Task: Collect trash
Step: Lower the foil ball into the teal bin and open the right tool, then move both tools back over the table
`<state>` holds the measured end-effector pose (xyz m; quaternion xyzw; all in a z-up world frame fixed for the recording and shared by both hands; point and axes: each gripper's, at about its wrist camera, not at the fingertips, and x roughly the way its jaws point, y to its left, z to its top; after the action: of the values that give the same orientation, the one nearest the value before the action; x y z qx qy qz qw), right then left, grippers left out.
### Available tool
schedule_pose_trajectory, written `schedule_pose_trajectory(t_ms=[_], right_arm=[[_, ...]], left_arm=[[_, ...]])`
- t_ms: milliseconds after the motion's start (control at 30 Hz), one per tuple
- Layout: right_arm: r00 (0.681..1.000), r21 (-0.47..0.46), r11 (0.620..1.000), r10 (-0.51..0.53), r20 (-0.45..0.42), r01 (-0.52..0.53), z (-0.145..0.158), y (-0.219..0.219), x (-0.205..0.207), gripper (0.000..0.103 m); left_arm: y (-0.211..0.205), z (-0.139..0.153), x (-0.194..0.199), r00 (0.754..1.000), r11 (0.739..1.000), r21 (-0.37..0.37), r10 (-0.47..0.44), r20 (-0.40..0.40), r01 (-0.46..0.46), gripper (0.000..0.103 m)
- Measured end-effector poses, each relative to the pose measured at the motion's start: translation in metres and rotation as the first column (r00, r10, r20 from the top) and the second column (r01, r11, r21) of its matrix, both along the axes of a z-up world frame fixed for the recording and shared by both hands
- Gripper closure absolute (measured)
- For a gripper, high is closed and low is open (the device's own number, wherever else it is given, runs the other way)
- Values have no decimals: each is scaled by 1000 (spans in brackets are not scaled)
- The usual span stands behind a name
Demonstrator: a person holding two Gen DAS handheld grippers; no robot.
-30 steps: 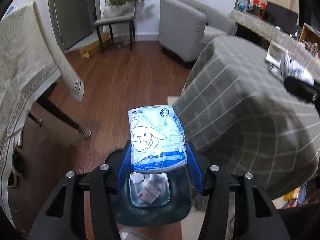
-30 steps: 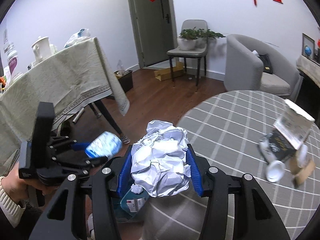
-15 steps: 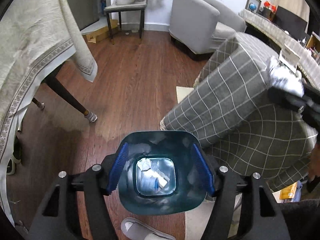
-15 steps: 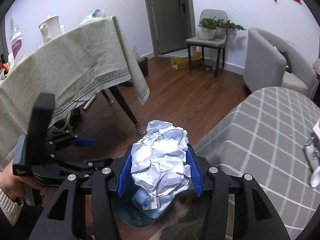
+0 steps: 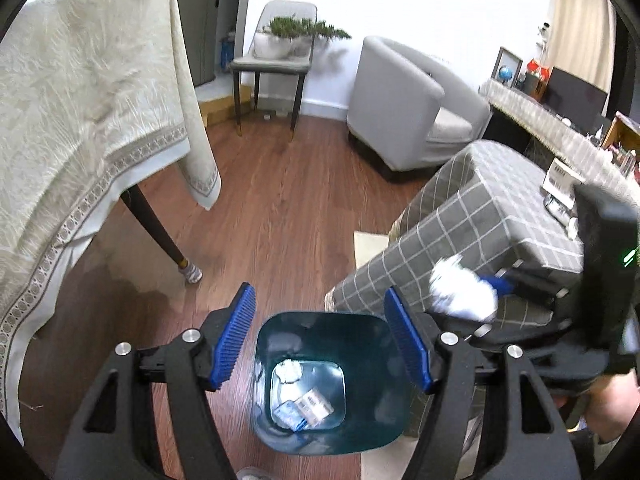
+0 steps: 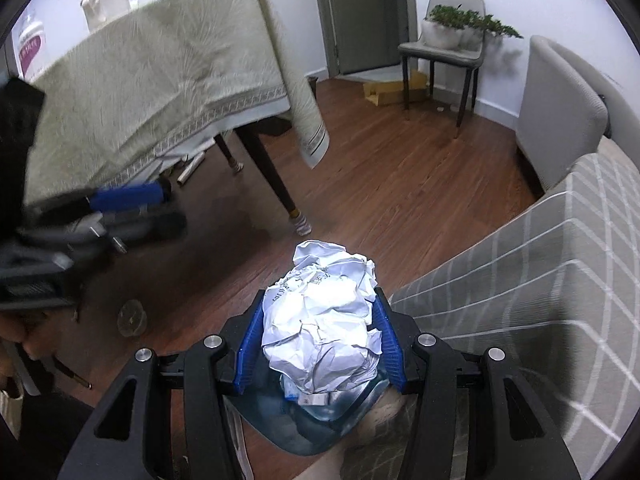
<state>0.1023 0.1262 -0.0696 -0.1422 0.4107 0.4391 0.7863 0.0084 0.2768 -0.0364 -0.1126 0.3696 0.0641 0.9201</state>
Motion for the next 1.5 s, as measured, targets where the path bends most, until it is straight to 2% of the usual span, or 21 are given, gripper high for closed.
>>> schedule_pose_trajectory(t_ms=[167,333,567,700,1033,1233,1367,1500], right_arm=[[999,-50,998,29,-26,-30,-20,15,-7,51],[997,-111,992,52,-63,-59,-46,28,-11,51],[990,-167,981,76,-121,-96,-75,35,-20,49],[985,-166,979,92,-144,-116,-80,36,-23,34],[992,-131,987,83,-94,-95,-55,23,-21,33],[995,-70,994,81,-61,-85,-31,9,-19,33],[996,-3,996,88,5,-88,-1,-4,-22,33],[993,36,997,71,97,-75,29,-25,-24,33]], left_arm=[[0,15,-6,998,1000,9,4,62,-4,34],[-1,22,-9,996,1000,8,6,86,-6,37],[0,32,-14,992,1000,8,14,125,-15,47],[-2,38,-15,988,1000,4,9,154,-10,47],[-12,48,-13,982,1000,12,3,189,-6,47],[-27,58,-8,977,999,36,-11,212,4,47],[-39,68,-6,970,999,46,-18,243,7,47],[-48,75,-2,963,1000,25,-21,270,15,41]])
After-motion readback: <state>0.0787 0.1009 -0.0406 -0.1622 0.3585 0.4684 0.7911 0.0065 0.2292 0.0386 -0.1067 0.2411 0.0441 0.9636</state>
